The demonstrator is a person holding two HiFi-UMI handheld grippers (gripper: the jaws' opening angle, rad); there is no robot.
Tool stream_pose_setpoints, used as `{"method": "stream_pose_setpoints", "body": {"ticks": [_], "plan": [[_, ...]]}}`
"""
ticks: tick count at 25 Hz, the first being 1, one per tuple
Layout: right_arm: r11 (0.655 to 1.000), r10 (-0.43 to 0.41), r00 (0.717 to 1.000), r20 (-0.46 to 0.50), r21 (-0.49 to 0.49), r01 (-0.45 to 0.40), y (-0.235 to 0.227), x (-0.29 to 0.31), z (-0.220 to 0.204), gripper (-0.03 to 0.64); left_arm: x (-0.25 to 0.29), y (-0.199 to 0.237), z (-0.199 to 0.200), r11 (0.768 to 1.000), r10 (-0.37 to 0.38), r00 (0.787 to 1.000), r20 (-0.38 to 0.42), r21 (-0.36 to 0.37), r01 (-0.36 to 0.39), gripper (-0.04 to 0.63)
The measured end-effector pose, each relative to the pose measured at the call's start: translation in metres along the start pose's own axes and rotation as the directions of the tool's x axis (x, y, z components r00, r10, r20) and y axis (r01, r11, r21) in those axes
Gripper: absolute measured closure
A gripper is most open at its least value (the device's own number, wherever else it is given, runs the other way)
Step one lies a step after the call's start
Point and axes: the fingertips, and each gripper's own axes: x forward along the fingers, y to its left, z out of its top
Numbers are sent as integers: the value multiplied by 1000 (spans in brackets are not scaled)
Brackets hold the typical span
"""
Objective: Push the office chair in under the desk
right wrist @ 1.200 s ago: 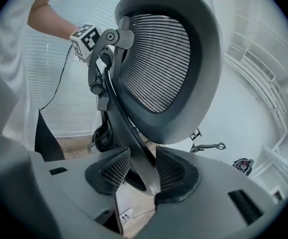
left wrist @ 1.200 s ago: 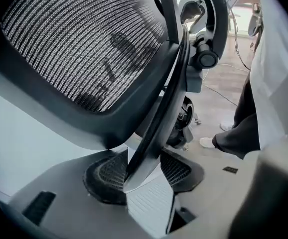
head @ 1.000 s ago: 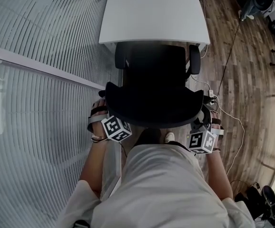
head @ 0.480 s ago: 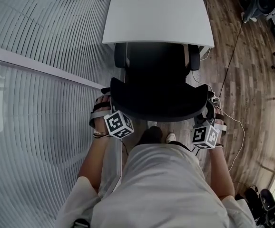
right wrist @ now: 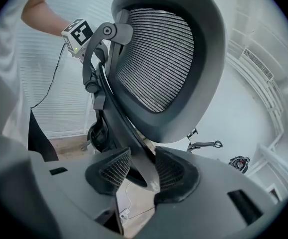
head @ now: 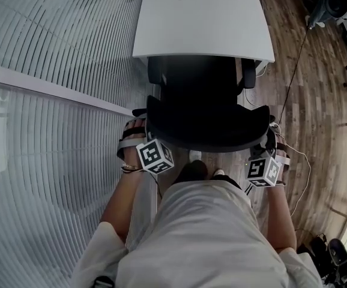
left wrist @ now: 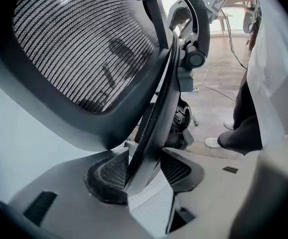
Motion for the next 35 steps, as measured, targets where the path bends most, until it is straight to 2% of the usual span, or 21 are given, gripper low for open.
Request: {"method": "stream_pose_setpoints", "body": {"ticks": [17, 27, 35], "plan": [[1000, -22, 999, -31, 9, 22, -21, 40, 8, 448, 36, 34, 5, 1000, 24, 999, 26, 10, -24, 387], [1000, -26, 1000, -6, -1, 26, -40, 55, 11, 448, 47, 49, 12, 999, 39, 999, 19, 0, -39, 387], [1000, -21, 1000, 4, -5, 21, -68, 79, 14, 448, 66, 77, 26, 999, 46, 999, 9, 0, -46, 387]]}}
